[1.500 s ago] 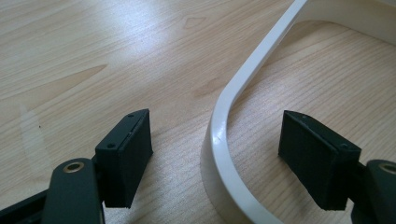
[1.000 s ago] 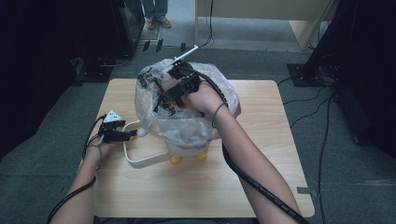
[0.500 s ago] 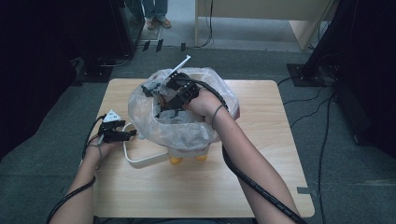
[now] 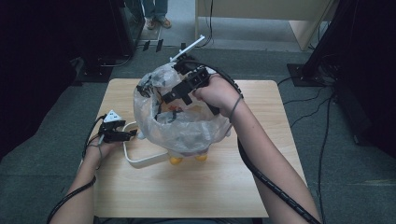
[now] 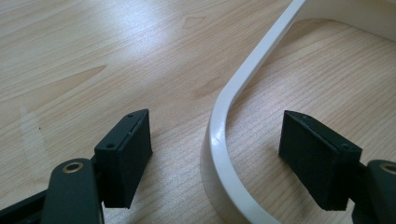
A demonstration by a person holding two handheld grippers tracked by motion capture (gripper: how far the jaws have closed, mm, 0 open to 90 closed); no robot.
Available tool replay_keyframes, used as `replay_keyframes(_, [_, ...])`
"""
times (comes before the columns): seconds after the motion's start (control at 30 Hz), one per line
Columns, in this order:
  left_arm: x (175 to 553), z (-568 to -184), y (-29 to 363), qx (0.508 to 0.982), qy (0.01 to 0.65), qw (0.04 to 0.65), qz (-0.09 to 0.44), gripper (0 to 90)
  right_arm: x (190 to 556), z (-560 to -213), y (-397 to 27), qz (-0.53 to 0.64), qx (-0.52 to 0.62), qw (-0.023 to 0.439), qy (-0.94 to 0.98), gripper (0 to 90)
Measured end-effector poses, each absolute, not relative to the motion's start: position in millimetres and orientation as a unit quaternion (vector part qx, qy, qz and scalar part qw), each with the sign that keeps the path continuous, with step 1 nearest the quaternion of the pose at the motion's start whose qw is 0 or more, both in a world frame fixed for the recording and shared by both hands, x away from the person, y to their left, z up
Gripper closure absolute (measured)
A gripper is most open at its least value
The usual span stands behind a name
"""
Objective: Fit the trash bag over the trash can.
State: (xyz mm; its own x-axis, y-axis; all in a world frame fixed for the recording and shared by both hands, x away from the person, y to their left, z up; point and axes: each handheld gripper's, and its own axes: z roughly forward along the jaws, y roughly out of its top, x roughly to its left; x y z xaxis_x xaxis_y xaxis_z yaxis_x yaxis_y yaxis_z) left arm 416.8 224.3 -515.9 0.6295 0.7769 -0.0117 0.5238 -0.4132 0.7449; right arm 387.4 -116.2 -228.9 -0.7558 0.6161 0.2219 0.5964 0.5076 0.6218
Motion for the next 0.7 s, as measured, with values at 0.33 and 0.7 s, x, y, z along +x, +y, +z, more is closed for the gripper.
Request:
replay_keyframes(0.33, [417, -516, 224, 0.824, 0.394, 0.369, 0.172, 25.5, 404, -213, -116, 0.401, 0.338, 0.079, 0.848, 22.0])
replay_keyframes(0.7, [418, -516, 226, 0.821, 0.397, 0.376, 0.165, 25.5, 423, -235, -87, 0.398, 0.319, 0.075, 0.857, 18.0])
